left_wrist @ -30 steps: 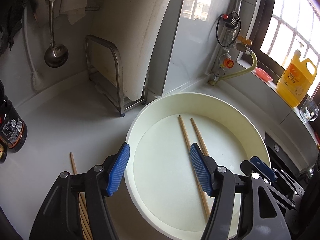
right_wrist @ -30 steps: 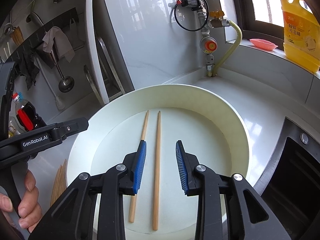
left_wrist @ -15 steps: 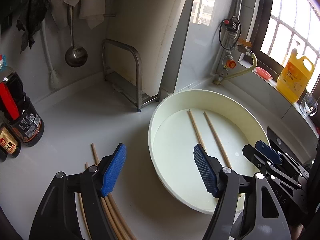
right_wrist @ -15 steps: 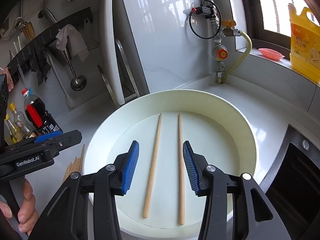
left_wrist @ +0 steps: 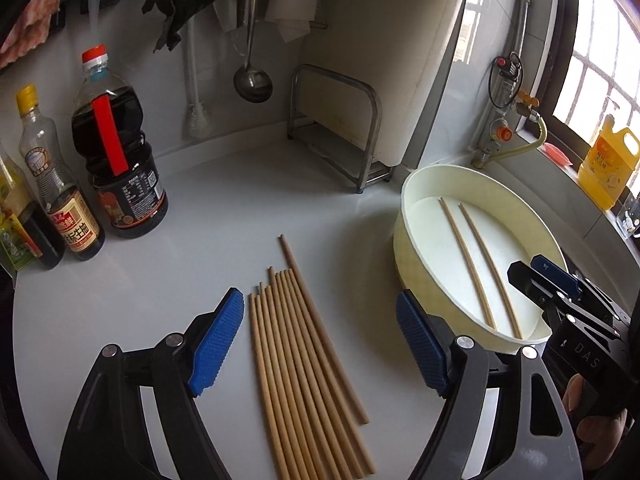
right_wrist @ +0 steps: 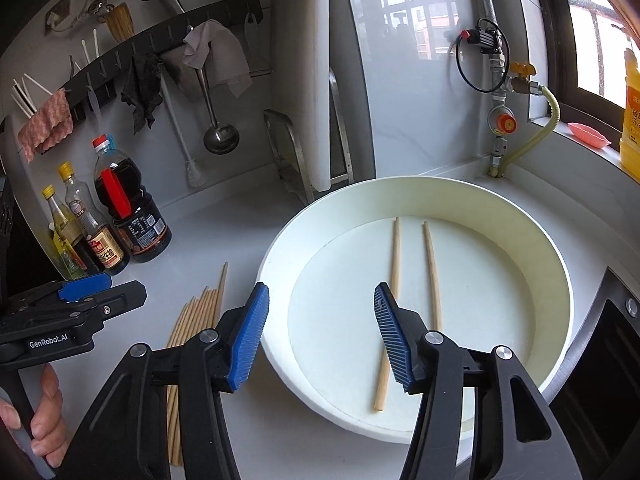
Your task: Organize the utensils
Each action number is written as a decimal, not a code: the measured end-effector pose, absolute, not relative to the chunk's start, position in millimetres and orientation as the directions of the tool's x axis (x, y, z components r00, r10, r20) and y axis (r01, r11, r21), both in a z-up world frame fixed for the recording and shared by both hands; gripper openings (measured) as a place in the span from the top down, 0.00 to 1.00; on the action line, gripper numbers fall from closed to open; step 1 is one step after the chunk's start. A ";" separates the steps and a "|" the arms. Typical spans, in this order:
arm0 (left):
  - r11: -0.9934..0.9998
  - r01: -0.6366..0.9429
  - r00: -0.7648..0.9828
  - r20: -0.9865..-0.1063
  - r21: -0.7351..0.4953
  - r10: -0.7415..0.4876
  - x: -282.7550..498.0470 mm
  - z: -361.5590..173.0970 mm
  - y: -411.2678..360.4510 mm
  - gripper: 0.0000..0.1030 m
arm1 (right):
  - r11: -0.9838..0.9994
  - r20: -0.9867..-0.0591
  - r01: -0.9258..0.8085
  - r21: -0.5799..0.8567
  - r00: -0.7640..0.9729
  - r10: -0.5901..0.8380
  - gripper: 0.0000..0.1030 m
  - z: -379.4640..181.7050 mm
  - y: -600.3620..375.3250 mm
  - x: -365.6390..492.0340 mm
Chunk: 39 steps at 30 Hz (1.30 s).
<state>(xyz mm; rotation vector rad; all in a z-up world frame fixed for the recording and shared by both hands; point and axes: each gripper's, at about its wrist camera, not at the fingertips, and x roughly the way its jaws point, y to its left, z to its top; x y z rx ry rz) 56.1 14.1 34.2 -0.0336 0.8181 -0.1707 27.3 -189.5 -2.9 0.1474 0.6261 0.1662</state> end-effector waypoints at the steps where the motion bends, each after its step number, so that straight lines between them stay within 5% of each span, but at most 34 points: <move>1: 0.987 0.131 0.674 -0.722 -0.091 -0.156 52.4 32.9 20.6 0.25 | 0.974 -0.569 -0.123 0.189 0.795 0.210 0.48 -2.9 -185.0 25.7; 29: 0.989 -0.003 0.668 -0.737 -0.146 -0.106 22.7 -32.0 117.9 0.13 | 0.881 -0.643 -0.391 0.265 0.609 0.464 0.38 -44.6 -88.4 13.1; 39: 0.992 -0.004 0.635 -0.767 -0.127 -0.096 26.4 -44.6 116.8 0.12 | 0.890 -0.695 -0.404 0.211 0.578 0.427 0.38 -70.3 -75.3 15.9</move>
